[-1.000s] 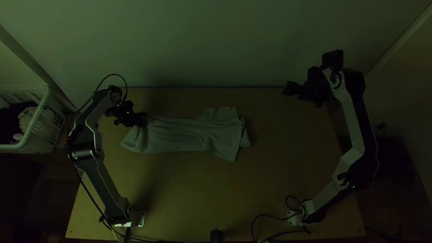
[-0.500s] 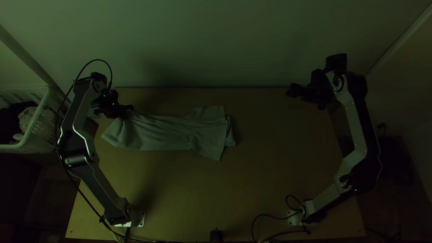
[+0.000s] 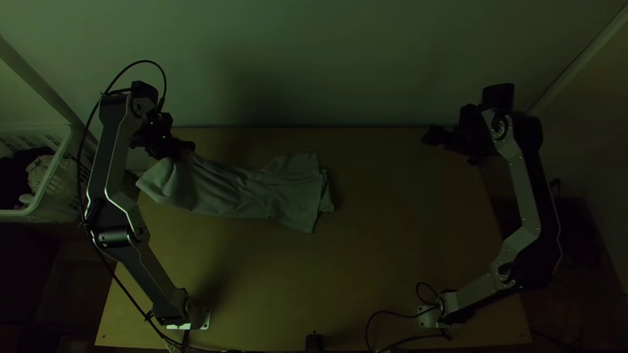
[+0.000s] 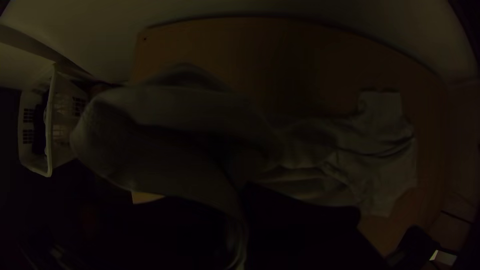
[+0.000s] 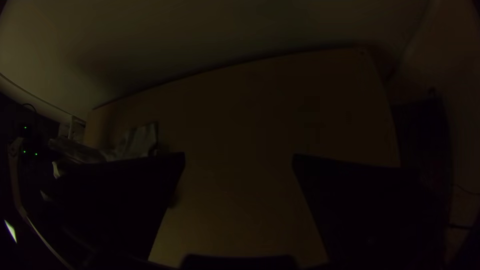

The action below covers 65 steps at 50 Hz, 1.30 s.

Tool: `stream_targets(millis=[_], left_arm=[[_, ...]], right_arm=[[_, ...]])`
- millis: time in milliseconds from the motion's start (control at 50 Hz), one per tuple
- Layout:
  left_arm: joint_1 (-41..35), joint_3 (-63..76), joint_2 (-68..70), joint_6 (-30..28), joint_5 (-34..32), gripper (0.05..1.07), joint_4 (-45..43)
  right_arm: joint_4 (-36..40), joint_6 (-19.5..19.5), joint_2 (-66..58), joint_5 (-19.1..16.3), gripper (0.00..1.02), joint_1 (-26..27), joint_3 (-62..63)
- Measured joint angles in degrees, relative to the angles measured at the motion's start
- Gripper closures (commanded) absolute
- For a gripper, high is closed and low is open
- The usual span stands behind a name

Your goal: Fold the t-shirt

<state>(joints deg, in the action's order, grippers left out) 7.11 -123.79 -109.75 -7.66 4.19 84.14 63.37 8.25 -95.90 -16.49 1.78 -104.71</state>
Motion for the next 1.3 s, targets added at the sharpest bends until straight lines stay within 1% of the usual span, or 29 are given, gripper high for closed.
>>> stream_targets(millis=[160,420,740,1040,1300], left_arm=[[-5.22,-0.74,1.84,0.87,0.85,1.05,0.44],[-13.86,-1.20,2.05,4.44,1.05,1.05,0.42],[-26.69,-2.05,1.64,11.78,1.07,1.05,-0.26],[-33.40,-4.42,-2.82,18.29,1.29,1.05,-3.80],[-38.71,-4.61,-7.56,22.29,1.46,1.05,-6.69]], right_arm=[[-0.26,-0.46,1.66,-0.02,0.04,0.44,1.70],[-1.31,-1.29,5.29,-0.02,0.04,2.21,6.12],[-2.84,-1.29,10.56,-0.02,0.04,3.19,12.87],[-3.78,-1.49,15.52,-0.02,0.04,5.11,18.45],[-4.22,-2.34,18.64,-0.02,0.04,6.45,22.51]])
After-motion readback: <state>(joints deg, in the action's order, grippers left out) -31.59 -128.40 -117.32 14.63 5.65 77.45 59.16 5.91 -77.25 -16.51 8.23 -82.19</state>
